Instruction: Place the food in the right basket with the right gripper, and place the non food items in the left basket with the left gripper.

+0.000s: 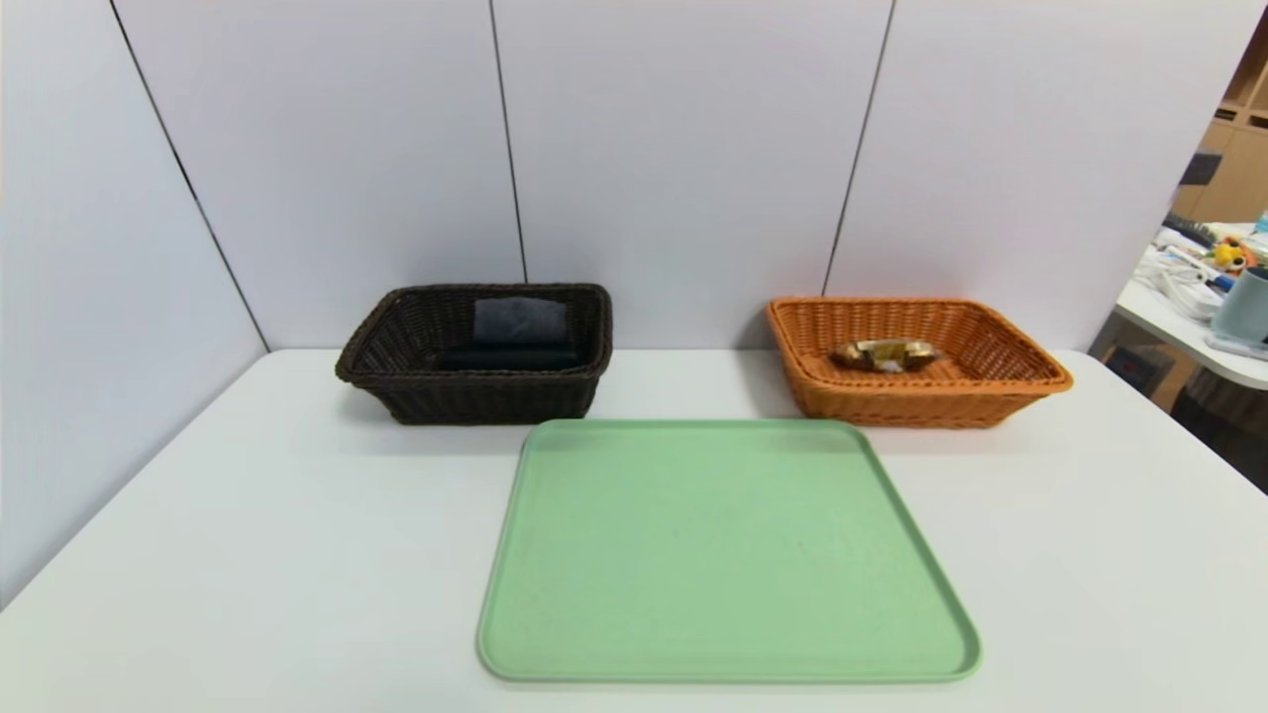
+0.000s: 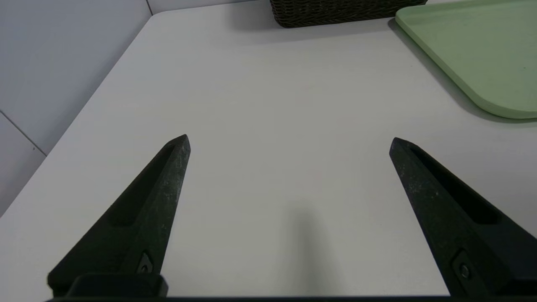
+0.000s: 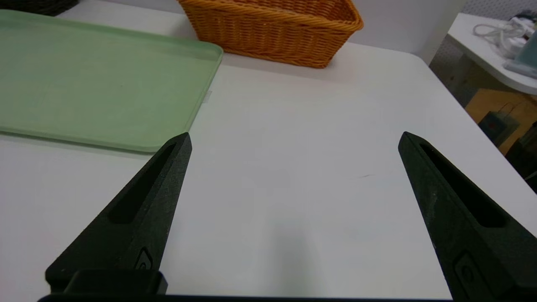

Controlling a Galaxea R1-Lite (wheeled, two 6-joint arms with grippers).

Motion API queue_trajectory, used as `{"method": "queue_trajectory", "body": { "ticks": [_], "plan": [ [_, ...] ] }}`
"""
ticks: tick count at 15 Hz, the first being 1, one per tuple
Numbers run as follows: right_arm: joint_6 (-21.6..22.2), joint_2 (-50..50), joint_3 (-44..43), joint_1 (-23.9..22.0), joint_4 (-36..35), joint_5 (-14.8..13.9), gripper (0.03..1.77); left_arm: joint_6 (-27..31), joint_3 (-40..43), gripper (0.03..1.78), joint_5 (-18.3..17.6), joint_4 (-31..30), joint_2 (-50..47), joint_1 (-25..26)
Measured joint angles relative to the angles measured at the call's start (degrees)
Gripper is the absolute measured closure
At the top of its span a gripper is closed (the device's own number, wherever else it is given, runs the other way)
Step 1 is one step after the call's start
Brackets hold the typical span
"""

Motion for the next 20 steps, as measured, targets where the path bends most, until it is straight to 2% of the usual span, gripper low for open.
{"method": "queue_trajectory", "body": {
  "ticks": [2,4,6,9,18,20],
  "plan": [
    [0.45,-0.68,2.41,-0.02,-4.89,-0.69,0.10,0.00,0.00,0.12,0.00,0.00,0.00,0.02],
    [0.59,-1.00,3.02,-0.02,-5.03,-0.77,0.10,0.00,0.00,0.12,0.00,0.00,0.00,0.00],
    [1.85,-1.16,3.19,-0.02,-4.73,-0.55,0.10,0.02,0.00,0.12,0.02,0.00,0.00,0.00],
    [4.50,-1.21,3.22,-0.02,-0.66,-0.39,0.10,0.02,0.00,0.12,0.02,0.00,0.00,0.00],
    [4.83,-1.21,3.24,-0.02,-0.99,-0.50,0.10,0.00,0.00,0.12,0.00,0.00,0.00,0.00],
    [6.05,-1.21,3.22,0.00,-0.96,-0.61,0.10,0.00,0.00,0.12,0.02,0.00,0.00,0.00]
  ]
}}
